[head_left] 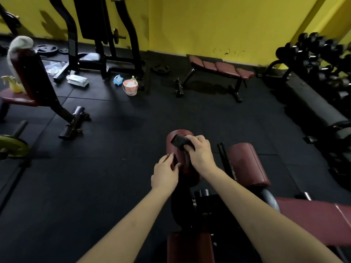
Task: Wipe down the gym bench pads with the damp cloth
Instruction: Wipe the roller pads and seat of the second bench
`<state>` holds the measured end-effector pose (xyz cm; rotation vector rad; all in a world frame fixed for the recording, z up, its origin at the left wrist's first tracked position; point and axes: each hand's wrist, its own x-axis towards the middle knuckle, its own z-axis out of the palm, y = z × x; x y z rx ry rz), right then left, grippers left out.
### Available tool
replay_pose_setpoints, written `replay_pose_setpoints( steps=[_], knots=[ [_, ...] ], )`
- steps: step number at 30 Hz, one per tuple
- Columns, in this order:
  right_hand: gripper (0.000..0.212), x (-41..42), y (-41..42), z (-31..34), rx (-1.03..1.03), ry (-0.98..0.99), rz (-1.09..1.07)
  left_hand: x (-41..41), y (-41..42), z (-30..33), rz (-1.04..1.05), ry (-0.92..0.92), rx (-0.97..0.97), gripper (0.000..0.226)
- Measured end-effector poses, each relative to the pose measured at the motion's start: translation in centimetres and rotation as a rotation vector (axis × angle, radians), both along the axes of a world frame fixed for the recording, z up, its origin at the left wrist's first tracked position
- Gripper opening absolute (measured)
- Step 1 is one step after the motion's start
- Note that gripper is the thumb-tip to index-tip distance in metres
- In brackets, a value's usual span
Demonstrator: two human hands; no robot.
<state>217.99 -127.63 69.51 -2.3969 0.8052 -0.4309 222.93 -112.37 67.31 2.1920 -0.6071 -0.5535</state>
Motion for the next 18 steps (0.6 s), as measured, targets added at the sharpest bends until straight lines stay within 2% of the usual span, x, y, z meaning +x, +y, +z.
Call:
replay_pose_setpoints(
  steps=[6, 10, 15, 18],
  knots=[
    [0.031, 4.9, -2.7, 0.5, -0.050, 0.010, -0.014, 0.2, 0.0, -0.6, 0.034, 0.054, 0.006, 0.053],
    [0.031, 5.3, -3.0, 0.0, -0.056, -0.012, 0.008, 0.1, 0.3, -1.2, 0.085, 0.127, -0.043, 0.052],
    [0.029, 0.9, -0.8, 0.5, -0.007, -0.004, 0.075, -0.3, 0.3, -1.0, 0.130, 0.110, -0.022, 0.047],
    [0.025, -4.3, 1.9, -0.3, -0.026, -0.061, 0.107, -0.2, 0.4, -1.7, 0.171, 0.152, -0.081, 0.043]
  ],
)
